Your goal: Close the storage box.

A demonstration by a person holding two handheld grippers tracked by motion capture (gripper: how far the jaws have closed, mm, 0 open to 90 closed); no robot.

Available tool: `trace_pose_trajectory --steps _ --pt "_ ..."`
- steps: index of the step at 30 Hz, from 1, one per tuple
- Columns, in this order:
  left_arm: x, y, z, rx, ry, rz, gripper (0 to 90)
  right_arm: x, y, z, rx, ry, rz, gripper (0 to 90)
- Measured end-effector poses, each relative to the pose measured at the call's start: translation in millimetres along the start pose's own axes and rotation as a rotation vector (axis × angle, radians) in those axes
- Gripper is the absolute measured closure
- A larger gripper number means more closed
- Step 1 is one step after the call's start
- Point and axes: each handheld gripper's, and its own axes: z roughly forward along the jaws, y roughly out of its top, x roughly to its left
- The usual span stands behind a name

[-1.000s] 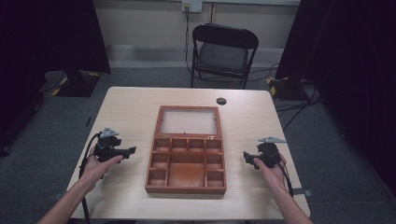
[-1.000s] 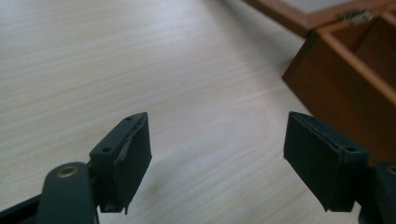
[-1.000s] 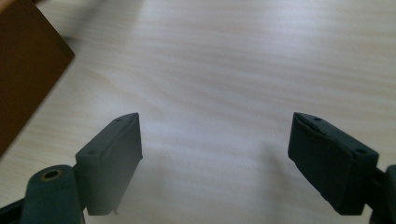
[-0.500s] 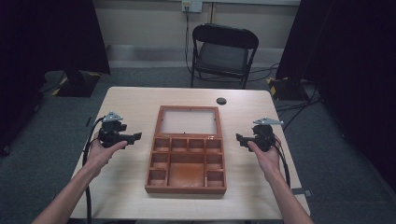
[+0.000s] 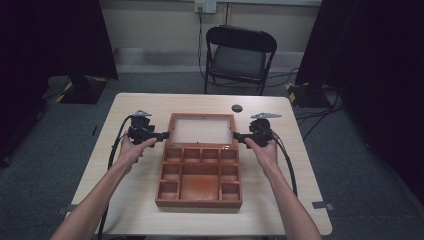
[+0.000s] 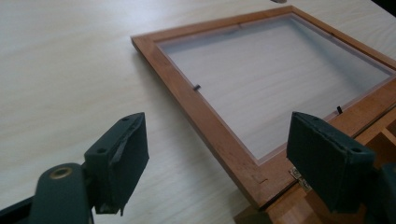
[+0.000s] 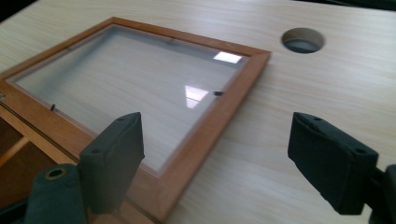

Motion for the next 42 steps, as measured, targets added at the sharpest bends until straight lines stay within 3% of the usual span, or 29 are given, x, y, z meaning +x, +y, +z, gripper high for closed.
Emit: trace_pose_trajectory --steps 2,6,9,11,16,21,26,34,42 --pt "-1.4 -1.5 5.4 0.016 0.005 -0.004 20.2 5.8 0.3 8.4 0.04 0.006 -0.023 17.0" --pt "-4.6 -0.9 12.2 0.035 0.009 0.019 20.2 7.4 0.7 20.3 0.053 0.022 0.007 15.6" --pt "-2.6 -1.8 19.5 0.053 -0.015 -0.018 20.3 4.1 -2.5 28.8 0.074 0.034 0.033 15.3" --pt "-0.8 -2.3 22.4 0.08 -0.015 -0.016 20.3 3.5 -5.3 33.3 0.106 0.05 0.044 15.4" --pt "6.1 -5.0 27.1 0.097 -0.02 -0.043 21.4 2.5 -6.9 36.5 0.119 0.047 0.045 15.1" --pt "4.8 -4.5 30.8 0.099 -0.021 -0.058 19.9 3.7 -7.7 42.3 0.122 0.082 0.07 14.1" --pt "2.3 -0.9 36.6 0.117 -0.023 -0.078 18.9 5.4 -8.4 49.3 0.14 0.121 0.142 13.0" --pt "1.1 2.4 43.2 0.136 -0.049 -0.081 15.9 5.6 -6.9 57.5 0.157 0.14 0.182 8.9" --pt "-0.4 3.4 43.4 0.136 -0.036 -0.069 15.3 4.8 -8.0 62.5 0.153 0.163 0.203 7.6"
